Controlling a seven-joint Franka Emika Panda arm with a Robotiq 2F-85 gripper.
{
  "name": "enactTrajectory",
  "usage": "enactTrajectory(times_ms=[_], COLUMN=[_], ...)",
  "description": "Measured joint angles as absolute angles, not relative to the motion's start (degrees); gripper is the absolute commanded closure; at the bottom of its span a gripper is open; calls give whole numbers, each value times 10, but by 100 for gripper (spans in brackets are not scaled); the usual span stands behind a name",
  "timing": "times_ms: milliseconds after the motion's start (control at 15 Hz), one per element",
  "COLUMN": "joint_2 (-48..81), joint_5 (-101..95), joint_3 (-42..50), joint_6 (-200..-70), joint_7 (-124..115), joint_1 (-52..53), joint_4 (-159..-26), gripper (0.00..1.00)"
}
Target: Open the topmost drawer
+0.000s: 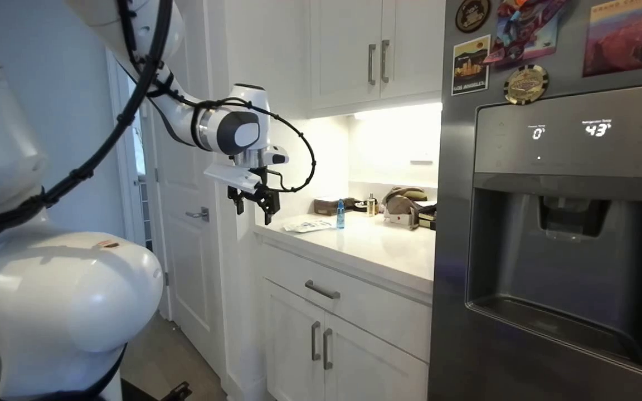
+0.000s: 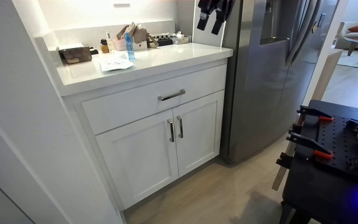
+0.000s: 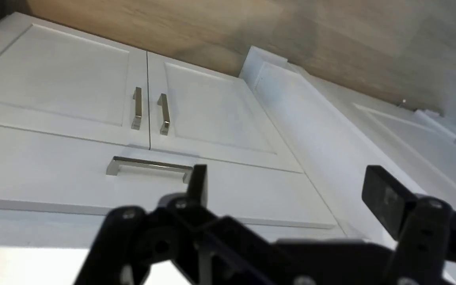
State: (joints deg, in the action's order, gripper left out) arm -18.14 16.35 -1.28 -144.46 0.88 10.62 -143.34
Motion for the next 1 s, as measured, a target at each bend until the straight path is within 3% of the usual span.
enactTrajectory(times_ms=[400, 1000], joint_2=[-142, -135], joint_5=[162, 139], joint_3=[-83, -93], joint_6=[-1520, -1529], joint_7=[-228, -268], joint_1=[96, 82], joint_4=[-1441, -1442], gripper=[0, 0])
